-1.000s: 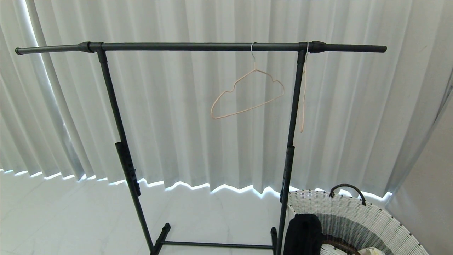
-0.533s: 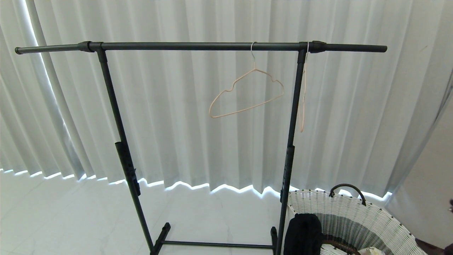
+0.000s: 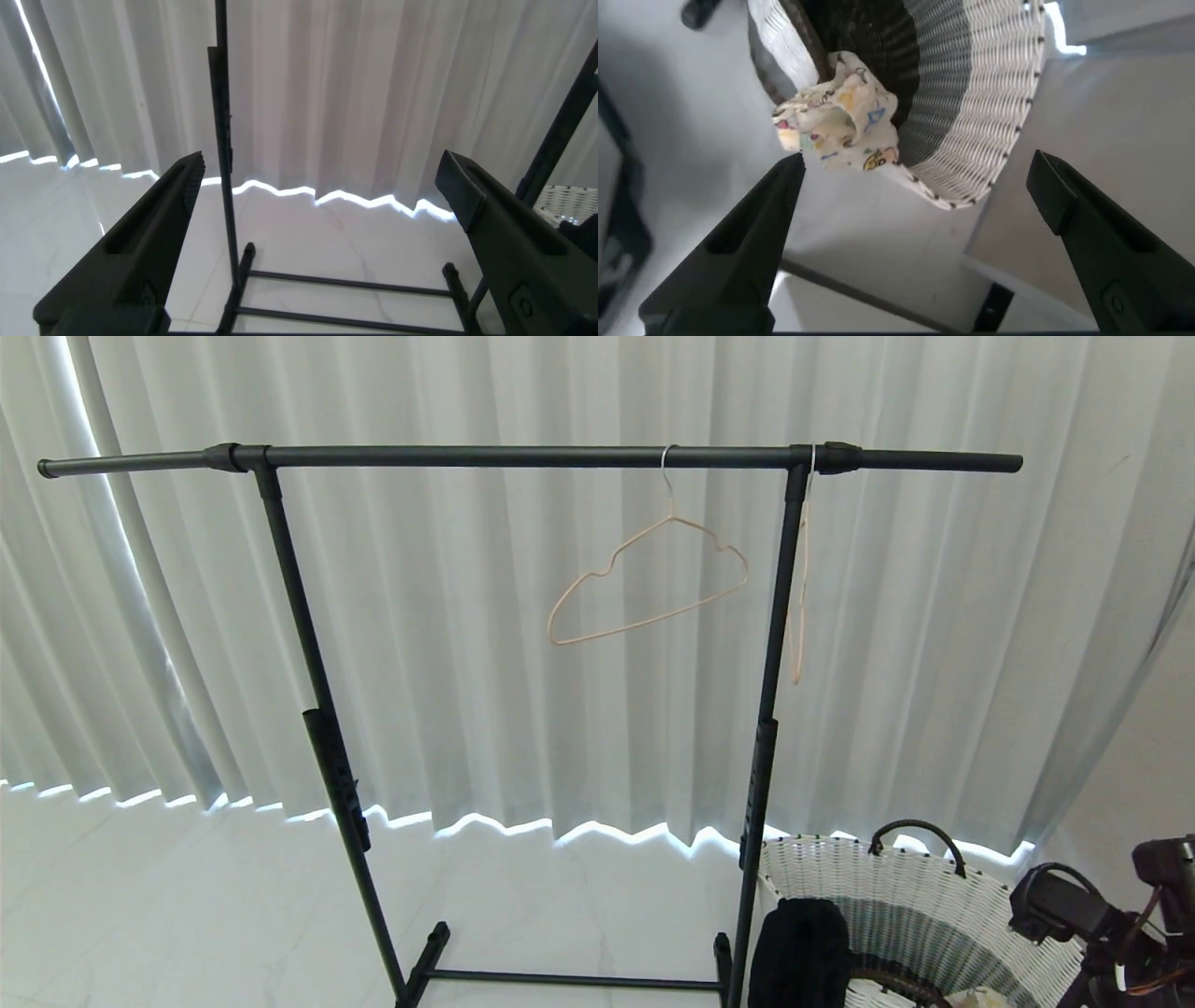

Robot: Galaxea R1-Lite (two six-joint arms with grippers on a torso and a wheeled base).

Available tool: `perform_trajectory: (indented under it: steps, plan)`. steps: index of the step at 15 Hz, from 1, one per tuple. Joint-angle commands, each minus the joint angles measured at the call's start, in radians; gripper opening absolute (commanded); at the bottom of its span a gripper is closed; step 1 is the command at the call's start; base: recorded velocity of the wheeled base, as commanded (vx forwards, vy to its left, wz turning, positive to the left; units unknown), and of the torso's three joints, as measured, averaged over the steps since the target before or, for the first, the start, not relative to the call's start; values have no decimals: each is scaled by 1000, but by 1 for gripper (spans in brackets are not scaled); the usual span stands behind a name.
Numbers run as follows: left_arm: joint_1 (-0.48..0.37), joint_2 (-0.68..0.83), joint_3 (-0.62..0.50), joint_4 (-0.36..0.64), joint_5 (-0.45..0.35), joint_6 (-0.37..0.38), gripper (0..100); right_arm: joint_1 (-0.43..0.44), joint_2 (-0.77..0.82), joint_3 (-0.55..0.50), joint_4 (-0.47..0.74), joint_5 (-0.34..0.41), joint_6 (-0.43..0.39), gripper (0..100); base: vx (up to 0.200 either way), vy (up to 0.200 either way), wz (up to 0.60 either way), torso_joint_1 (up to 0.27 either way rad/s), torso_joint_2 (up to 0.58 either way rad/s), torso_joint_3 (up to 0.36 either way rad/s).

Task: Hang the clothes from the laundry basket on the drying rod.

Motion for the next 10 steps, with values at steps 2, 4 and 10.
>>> perform_trajectory:
  steps: [2, 4, 10]
  plan:
    - [0, 0, 0, 0, 0, -2, 100, -6, 235, 55, -103, -1, -70, 100, 0, 0, 0, 0, 0, 0]
    - [0, 0, 0, 0, 0, -2, 100, -4, 294, 19, -104, -4, -73, 100, 0, 0, 0, 0, 0, 0]
    - [0, 0, 0, 0, 0, -2, 100, -32, 416, -105, -135, -6, -74, 100, 0, 0, 0, 0, 0, 0]
